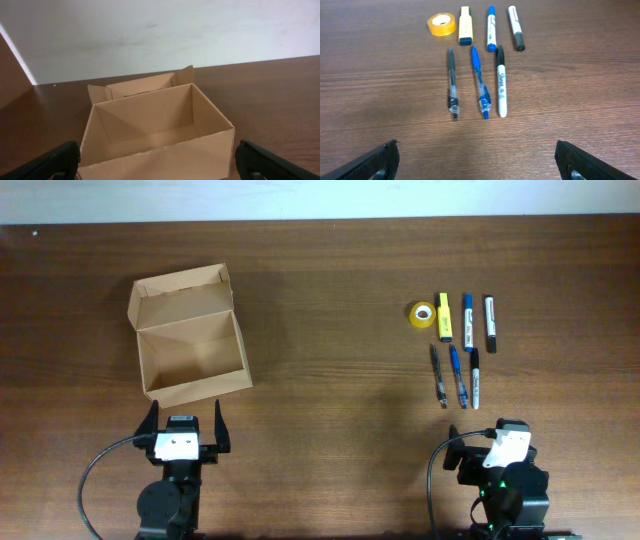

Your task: Pack container

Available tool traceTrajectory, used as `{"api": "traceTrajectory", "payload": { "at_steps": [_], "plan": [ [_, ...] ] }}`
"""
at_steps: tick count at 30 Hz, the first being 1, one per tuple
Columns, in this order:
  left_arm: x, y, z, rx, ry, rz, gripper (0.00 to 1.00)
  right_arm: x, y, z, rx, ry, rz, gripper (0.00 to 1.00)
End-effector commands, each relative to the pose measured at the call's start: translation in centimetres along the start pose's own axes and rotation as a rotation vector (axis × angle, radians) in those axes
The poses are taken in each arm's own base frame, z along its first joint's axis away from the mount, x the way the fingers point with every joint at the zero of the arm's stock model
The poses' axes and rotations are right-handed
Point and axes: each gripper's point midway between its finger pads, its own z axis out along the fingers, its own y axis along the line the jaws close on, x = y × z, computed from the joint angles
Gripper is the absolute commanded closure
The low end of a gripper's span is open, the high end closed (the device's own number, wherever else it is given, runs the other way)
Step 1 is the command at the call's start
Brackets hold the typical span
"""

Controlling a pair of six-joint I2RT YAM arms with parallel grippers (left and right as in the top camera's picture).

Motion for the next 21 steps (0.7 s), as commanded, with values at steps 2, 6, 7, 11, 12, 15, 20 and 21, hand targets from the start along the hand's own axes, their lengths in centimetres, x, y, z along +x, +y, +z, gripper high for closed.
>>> {"api": "traceTrajectory", "payload": {
  "at_steps": [2,6,7,11,12,15,20,21],
  "plan": [
    [0.08,0.29,-0.02,-0.014,-0.003,0.001,0.00,-0.03,-0.89,0.01,0.048,-0.010,0.008,0.01],
    [0.08,0.28,-0.02,-0.014,-0.003,0.001,0.00,-0.03,-0.89,0.01,0.049,-0.010,0.009,0.01],
    [0.08,0.29,-0.02,-0.014,-0.003,0.001,0.00,-0.04,-0.89,0.01,0.049,-0.010,0.008,0.01],
    [0.08,0.28,-0.02,-0.014,-0.003,0.001,0.00,-0.05,-0.89,0.01,0.048,-0.010,0.009,0.01],
    [0.08,0.29,-0.02,-0.014,-0.003,0.001,0.00,-0.05,-0.88,0.01,0.048,-0.010,0.009,0.01],
    [0.08,0.28,-0.02,-0.014,-0.003,0.001,0.00,-0.04,-0.82,0.01,0.044,-0.010,0.009,0.01],
    [0.08,0.29,-0.02,-0.014,-0.003,0.001,0.00,-0.13,-0.50,0.03,0.026,-0.013,0.009,0.01],
    [0.08,0.28,-0.02,-0.014,-0.003,0.001,0.00,-0.26,-0.49,0.03,0.025,-0.019,0.010,0.01]
  ]
}}
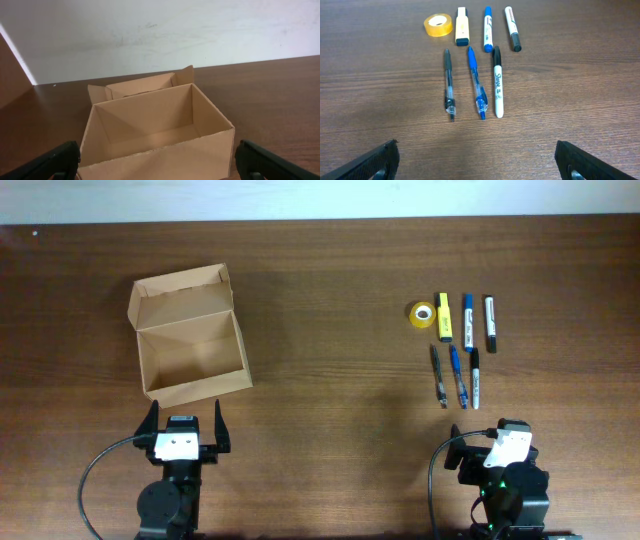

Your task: Pack container

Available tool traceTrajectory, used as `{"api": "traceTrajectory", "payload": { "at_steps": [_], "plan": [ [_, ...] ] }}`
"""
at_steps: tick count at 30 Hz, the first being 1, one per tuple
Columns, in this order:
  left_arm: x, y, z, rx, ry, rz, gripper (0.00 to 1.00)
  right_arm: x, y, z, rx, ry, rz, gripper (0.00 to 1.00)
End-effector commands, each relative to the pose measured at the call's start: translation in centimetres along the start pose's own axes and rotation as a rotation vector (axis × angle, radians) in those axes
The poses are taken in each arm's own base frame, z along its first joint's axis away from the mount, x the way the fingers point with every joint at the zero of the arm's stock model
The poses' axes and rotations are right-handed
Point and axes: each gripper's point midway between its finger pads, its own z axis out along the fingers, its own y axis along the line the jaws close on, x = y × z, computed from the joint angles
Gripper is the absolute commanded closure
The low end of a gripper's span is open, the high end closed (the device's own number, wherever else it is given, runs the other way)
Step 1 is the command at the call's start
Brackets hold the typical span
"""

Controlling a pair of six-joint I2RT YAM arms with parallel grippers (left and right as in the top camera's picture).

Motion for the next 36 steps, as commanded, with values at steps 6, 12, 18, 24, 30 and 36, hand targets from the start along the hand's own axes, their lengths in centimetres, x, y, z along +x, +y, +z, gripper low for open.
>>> {"api": "traceTrajectory", "payload": {
  "at_steps": [6,12,18,24,30,36],
  "plan": [
    [0.1,0.8,0.0,-0.042,-0.003,0.004,0.00,-1.4,1.2,0.0,-0.073,-0.061,0.048,0.01],
    [-0.3,0.7,0.0,-0.035,-0.018,0.006,0.00,-2.7,2.4,-0.3,-0.142,-0.110,0.046,0.01],
    [-2.5,-1.6,-0.4,0.108,-0.080,-0.018,0.00,-2.5,2.5,-0.3,-0.156,-0.093,0.171,0.01],
    [-3.1,-1.1,-0.9,0.102,0.074,-0.013,0.00,-2.3,2.9,-0.2,-0.177,-0.054,0.203,0.01],
    [-5.9,-1.1,1.1,0.110,0.173,-0.003,0.00,-1.7,2.9,0.3,-0.159,0.040,0.202,0.01],
    [-8.1,-1.6,5.7,0.129,0.348,0.013,0.00,-4.1,2.7,0.5,-0.125,0.118,0.113,0.01]
  ]
}}
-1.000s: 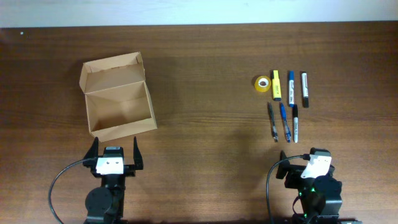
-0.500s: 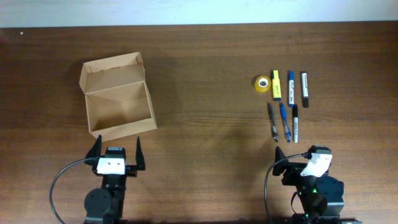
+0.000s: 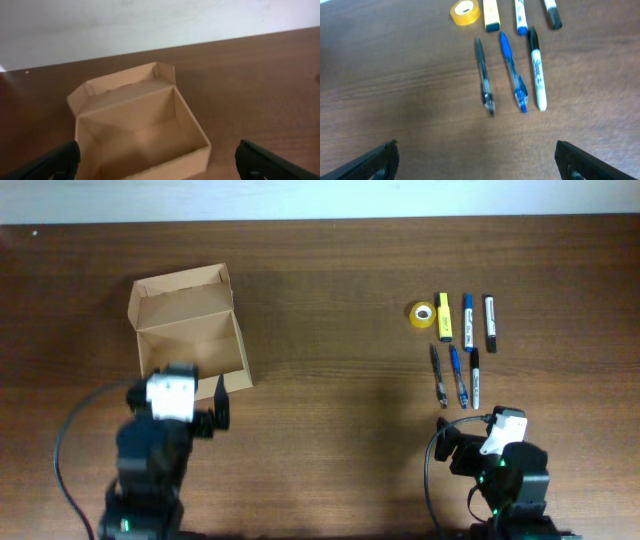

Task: Pack container
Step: 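Move the left gripper to the box's back lid flap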

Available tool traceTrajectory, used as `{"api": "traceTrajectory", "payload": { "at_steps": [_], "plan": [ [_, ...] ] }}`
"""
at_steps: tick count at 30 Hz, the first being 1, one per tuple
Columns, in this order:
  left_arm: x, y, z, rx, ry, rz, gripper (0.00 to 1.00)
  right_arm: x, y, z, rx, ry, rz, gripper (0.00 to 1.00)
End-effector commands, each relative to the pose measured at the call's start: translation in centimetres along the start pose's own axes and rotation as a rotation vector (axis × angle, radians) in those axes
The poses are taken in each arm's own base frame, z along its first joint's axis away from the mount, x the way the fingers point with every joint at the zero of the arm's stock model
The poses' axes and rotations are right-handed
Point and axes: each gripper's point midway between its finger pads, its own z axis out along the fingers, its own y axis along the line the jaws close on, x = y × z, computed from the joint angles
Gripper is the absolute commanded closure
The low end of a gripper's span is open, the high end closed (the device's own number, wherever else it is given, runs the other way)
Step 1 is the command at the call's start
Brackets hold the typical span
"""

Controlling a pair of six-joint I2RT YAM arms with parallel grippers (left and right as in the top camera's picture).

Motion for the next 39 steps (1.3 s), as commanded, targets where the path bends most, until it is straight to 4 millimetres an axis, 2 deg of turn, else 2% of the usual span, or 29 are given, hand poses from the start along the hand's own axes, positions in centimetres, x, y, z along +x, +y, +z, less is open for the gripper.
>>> {"api": "traceTrajectory", "payload": {
  "at_steps": [1,8,12,15,18,22,29,32,36,39],
  "plan": [
    [-2.6,0.1,2.4,0.013,0.074,-0.004,0.00,-3.7,0.3,-0.8,0.033,-0.003,-0.048,0.01],
    [-7.2,0.1,7.3,0.027,0.152,-0.001,0.00,-10.0,0.8,-0.2,0.099,0.142,-0.139,0.01],
    [-7.7,-1.1,8.5,0.096,0.155,-0.007,0.00,-13.2,-0.8,0.8,0.169,0.236,-0.082,0.01],
    [-7.4,-2.3,8.4,0.164,0.168,-0.013,0.00,-14.7,-3.1,1.6,0.227,0.297,-0.024,0.01],
    [-6.7,-3.2,8.1,0.220,0.197,-0.019,0.00,-15.1,-5.0,2.3,0.261,0.341,0.029,0.01],
    [-4.3,-2.1,8.5,0.128,0.302,-0.143,0.00,-14.5,-7.1,3.1,0.296,0.378,0.077,0.01],
    [0.1,-1.8,10.9,0.022,0.521,-0.352,0.00,-14.3,-8.5,3.1,0.323,0.384,0.109,0.01],
    [0.8,-2.1,12.8,0.012,0.595,-0.379,0.00,-14.4,-8.5,3.2,0.322,0.381,0.108,0.01],
    [0.4,-3.1,15.3,0.019,0.645,-0.362,0.00,-14.4,-8.5,3.2,0.322,0.382,0.108,0.01],
    [0.9,-3.6,16.7,-0.004,0.697,-0.379,0.15,-14.4,-8.5,3.2,0.322,0.382,0.108,0.01]
  ]
}}
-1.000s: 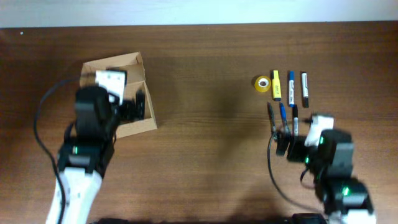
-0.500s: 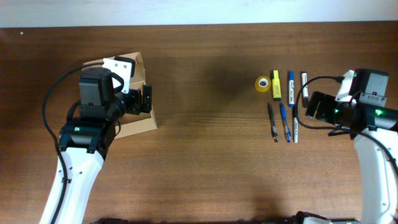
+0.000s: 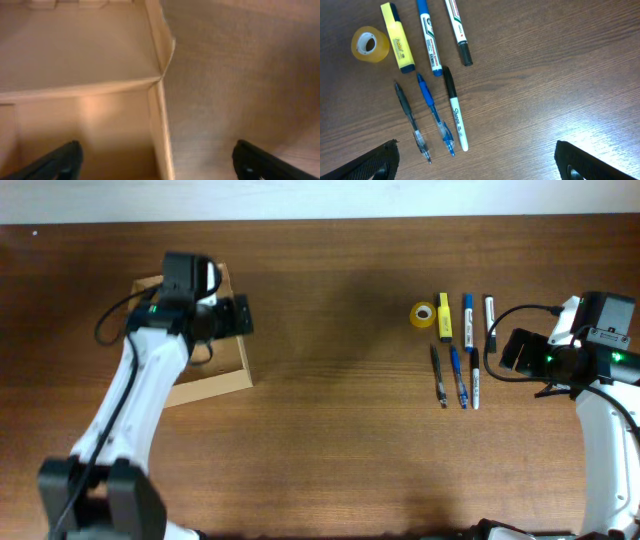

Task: Pack container
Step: 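Move the left gripper to the box's back lid flap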

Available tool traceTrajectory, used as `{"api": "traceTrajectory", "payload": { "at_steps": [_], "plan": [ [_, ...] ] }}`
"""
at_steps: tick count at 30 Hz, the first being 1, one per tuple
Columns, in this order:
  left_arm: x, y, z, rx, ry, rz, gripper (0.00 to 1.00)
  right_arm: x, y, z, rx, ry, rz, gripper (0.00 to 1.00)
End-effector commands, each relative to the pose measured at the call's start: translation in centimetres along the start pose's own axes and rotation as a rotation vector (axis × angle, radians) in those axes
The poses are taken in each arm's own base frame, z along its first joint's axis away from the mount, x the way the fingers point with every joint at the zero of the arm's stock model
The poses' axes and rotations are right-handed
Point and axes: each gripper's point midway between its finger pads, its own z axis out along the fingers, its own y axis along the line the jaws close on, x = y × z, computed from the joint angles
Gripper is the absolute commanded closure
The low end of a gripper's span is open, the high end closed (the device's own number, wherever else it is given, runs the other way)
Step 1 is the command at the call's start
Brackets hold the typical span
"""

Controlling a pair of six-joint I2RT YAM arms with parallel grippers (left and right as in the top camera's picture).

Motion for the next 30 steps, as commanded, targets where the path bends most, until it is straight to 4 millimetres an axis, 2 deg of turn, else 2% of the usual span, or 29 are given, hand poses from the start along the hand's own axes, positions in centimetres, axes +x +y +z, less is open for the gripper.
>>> {"api": "traceTrajectory", "payload": {
  "at_steps": [1,5,11,16,19,22,24,30],
  "plan": [
    [-0.8,-0.5,1.2,-0.031,0.026,-0.051,0.16,-0.9,-0.2,-0.6,0.003,-0.026,0.004,0.01],
    [0.2,-0.3,3.9,-0.049,0.097,-0.089,0.16,-0.7,-0.2,-0.6,0.004,-0.018,0.005,0.01],
    [2.6,0.5,6.3,-0.087,0.198,-0.129,0.21,-0.6,-0.2,-0.6,0.004,-0.014,0.005,0.01],
    [4.1,0.7,7.5,-0.101,0.258,-0.129,0.45,-0.6,-0.2,-0.6,0.004,-0.015,0.004,0.01],
    [4.8,0.8,7.8,-0.106,0.286,-0.130,0.65,-0.6,-0.2,-0.6,0.004,-0.015,0.004,0.01],
    [4.7,0.9,7.8,-0.107,0.284,-0.130,0.87,-0.6,-0.2,-0.6,0.004,-0.015,0.004,0.01],
    [4.5,0.7,7.9,-0.099,0.278,-0.130,0.98,-0.6,-0.2,-0.6,0.004,-0.015,0.005,0.01],
    [4.1,-1.5,7.8,0.019,0.285,-0.143,0.98,-0.6,-0.2,-0.6,0.004,-0.014,0.005,0.01]
  ]
}}
